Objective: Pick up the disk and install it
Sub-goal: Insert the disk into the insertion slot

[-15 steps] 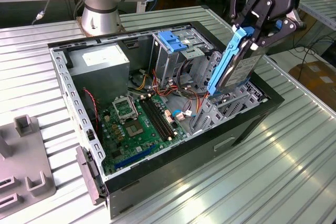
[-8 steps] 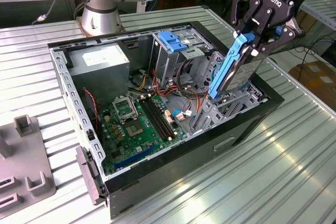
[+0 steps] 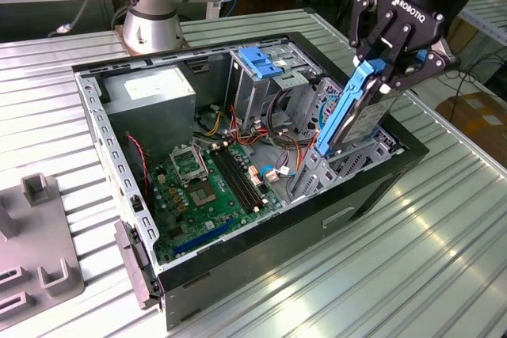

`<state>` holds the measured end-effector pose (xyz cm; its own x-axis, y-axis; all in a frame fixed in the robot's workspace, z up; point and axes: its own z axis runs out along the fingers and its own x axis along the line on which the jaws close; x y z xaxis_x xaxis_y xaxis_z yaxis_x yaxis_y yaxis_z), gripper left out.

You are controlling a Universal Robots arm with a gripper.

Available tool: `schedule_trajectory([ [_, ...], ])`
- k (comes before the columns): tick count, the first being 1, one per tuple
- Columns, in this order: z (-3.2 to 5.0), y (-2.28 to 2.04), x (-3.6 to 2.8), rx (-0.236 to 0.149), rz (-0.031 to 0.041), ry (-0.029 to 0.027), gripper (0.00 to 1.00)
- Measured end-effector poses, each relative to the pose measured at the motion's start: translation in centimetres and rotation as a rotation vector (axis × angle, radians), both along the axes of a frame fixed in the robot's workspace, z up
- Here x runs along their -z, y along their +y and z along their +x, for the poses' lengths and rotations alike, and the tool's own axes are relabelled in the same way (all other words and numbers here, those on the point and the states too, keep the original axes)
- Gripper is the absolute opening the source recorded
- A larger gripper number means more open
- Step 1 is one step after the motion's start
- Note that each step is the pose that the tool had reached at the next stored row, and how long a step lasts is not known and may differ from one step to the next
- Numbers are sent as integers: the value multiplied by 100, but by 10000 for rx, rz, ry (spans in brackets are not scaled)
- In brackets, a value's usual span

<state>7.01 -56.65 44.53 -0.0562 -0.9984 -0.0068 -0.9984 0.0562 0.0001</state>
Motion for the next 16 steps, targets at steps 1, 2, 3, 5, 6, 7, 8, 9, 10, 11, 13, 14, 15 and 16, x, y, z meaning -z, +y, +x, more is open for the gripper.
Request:
schedule_trajectory([
  [1, 0, 0, 6, 0, 0, 0, 37],
  [2, 0, 0, 12, 0, 0, 0, 37],
  [3, 0, 0, 22, 0, 0, 0, 37],
  [5, 0, 0, 35, 0, 1, 0, 37],
  [6, 0, 0, 46, 0, 2, 0, 37],
  [7, 0, 0, 53, 1, 1, 0, 37],
  [8, 0, 0, 65, 0, 1, 0, 37],
  [9, 0, -1, 76, 0, 1, -1, 37],
  [10, 0, -1, 84, 1, 1, 0, 37],
  [11, 0, -1, 100, 0, 1, 0, 37],
  [13, 0, -1, 123, 0, 2, 2, 37],
  [14, 0, -2, 189, 0, 1, 4, 37],
  [15, 3, -3, 347, 0, 12, 16, 37],
  [16, 4, -4, 497, 0, 25, 26, 37],
])
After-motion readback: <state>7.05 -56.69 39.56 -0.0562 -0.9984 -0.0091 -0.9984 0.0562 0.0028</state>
